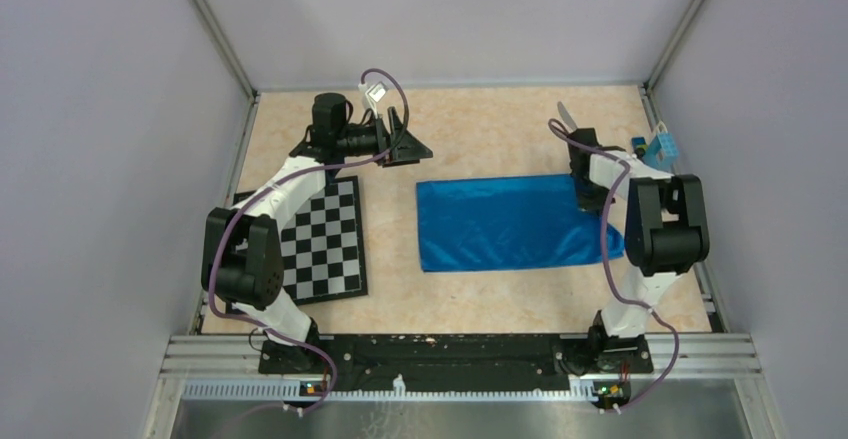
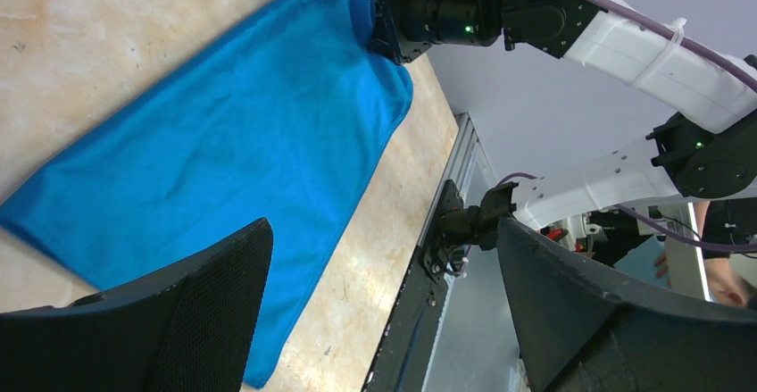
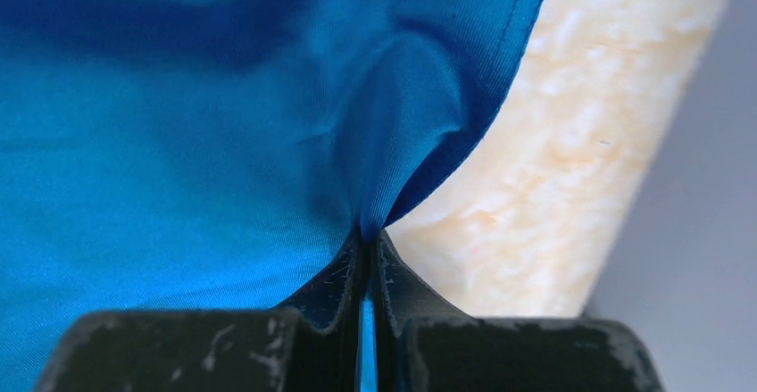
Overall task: Fold the napkin into a case and place the utensils inside
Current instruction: Pick up the rectangle-folded napkin from the center of the board, then fold the rectangle-folded napkin at the center of the board.
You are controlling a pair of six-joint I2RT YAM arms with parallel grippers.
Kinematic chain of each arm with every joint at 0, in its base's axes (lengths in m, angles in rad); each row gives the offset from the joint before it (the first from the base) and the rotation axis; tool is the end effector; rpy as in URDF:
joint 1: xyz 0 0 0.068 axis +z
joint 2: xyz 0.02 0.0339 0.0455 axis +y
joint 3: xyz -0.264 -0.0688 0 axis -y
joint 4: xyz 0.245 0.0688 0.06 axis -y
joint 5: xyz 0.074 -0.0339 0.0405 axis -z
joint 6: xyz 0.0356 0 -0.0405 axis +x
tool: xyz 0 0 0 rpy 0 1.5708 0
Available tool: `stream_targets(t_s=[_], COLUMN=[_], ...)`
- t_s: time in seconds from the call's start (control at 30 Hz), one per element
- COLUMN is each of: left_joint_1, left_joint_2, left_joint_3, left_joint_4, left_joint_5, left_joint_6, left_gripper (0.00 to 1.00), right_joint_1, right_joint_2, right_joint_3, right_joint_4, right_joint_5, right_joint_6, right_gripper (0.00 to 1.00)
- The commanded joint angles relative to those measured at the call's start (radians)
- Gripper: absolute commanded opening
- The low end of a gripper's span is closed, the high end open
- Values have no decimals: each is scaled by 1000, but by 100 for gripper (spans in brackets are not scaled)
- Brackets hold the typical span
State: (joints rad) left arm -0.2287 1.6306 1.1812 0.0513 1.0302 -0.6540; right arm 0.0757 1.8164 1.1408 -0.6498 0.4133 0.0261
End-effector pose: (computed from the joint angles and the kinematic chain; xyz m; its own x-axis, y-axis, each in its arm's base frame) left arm 0.3511 -0.1131 0.2888 -0.8390 -0.1262 -0.5294 0.4738 0.3091 -0.8246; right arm 0.3389 0.0114 0.1598 -0.9662 -0.0493 -0.2530 0.0533 0.9222 -0.3831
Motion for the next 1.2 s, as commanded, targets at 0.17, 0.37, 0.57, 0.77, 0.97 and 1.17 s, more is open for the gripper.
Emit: stream_targets(t_s=[0.17,0.37,0.57,0.77,0.97,1.17], left_joint_1=[10,39,75,87,96,109], left_joint_2=[-24,-40,-45,-49,-46,-42], left_joint_3=[9,9,7,6,6,6], left_joint_4=[21,5,9,12,7,10], left_joint_5=[-19,-38,-37,-36,-38,-34], left_joint_6=[21,31,27,27,31,26], left_gripper=[99,99,99,99,99,99], right_joint_1=[41,187,363,523,594,611], right_joint_2=[-155,-128,-47,78,163,172], right_joint_3=[8,106,205,324,384,407], right_joint_4=[46,-102,-124,-101,-81,-92], right_joint_5=[125,-126,-313,-444,-510,-545], right_joint_6=[-98,0,127,198,246,273], right_gripper=[0,0,0,0,0,0])
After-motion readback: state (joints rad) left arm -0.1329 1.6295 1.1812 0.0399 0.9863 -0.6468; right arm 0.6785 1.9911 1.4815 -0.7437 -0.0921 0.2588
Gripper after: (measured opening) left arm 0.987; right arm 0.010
